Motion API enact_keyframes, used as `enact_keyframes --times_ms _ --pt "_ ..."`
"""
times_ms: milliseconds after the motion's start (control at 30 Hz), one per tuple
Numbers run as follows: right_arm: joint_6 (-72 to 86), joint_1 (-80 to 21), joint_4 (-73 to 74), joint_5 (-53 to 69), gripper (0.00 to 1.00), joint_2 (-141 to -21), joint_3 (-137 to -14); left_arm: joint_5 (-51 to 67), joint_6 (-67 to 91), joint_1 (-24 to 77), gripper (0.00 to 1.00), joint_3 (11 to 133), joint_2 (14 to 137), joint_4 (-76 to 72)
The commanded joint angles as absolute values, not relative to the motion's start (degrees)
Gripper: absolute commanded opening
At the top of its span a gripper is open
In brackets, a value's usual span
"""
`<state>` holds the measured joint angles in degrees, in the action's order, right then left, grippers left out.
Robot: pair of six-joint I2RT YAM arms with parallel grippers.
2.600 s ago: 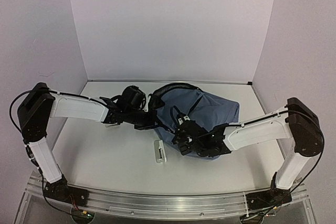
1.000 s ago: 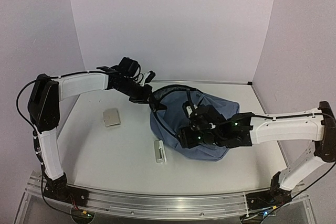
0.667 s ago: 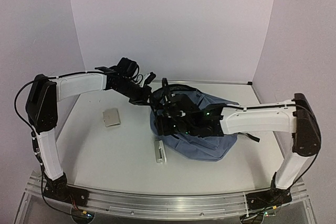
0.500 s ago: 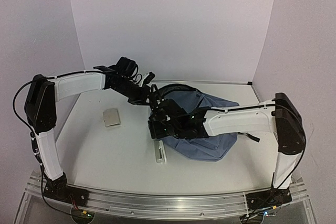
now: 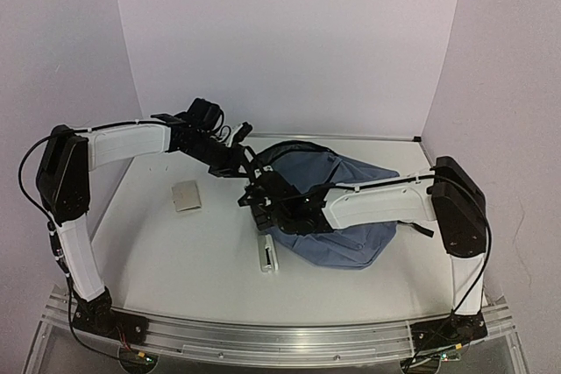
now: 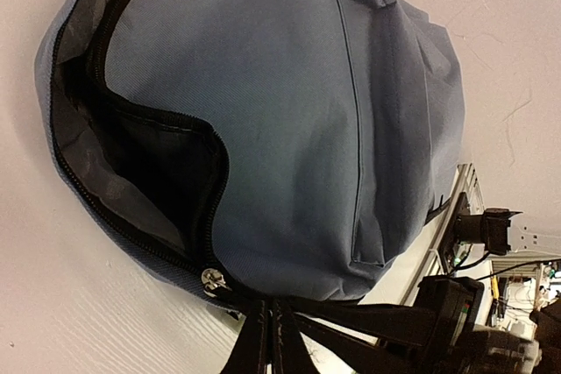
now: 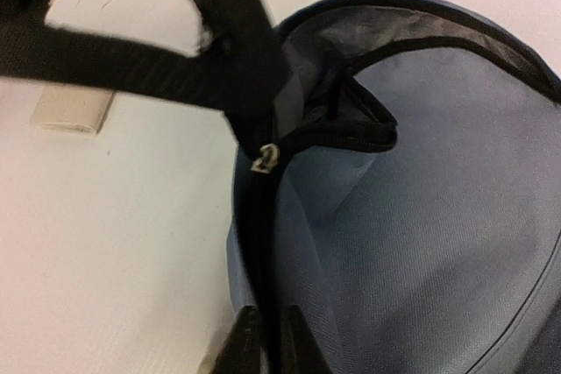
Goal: Pack the student bag
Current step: Zip the student bag at the center of the board.
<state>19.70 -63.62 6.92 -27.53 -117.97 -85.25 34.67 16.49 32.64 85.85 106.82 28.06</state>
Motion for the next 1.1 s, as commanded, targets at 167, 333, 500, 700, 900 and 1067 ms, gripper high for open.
enact_keyframes --times_ms 167,333,500,700,900,1067 --pt "13.6 -67.0 4.6 -25.5 0.0 -111.1 -80.4 35.6 17.4 29.1 0.0 84.4 103.4 24.6" --pt "16.4 -69.9 5.6 -24.9 0.0 -103.6 -72.7 36.4 17.6 27.6 0.0 84.3 103.0 24.2" --pt "21.3 -72.7 7.0 -24.2 0.0 -99.0 -67.8 36.5 17.5 27.0 0.0 84.0 102.8 24.0" --pt "26.5 -74.9 8.0 -25.4 0.02 -96.8 -65.0 39.7 17.5 26.5 0.0 83.7 103.0 23.0" --pt "26.9 -73.5 8.4 -27.3 0.37 -96.8 -70.2 44.2 18.2 26.5 0.0 83.7 103.6 22.1" --pt "23.8 -67.6 10.0 -22.0 0.56 -101.9 -78.2 44.4 18.8 26.5 0.0 83.3 103.3 21.8"
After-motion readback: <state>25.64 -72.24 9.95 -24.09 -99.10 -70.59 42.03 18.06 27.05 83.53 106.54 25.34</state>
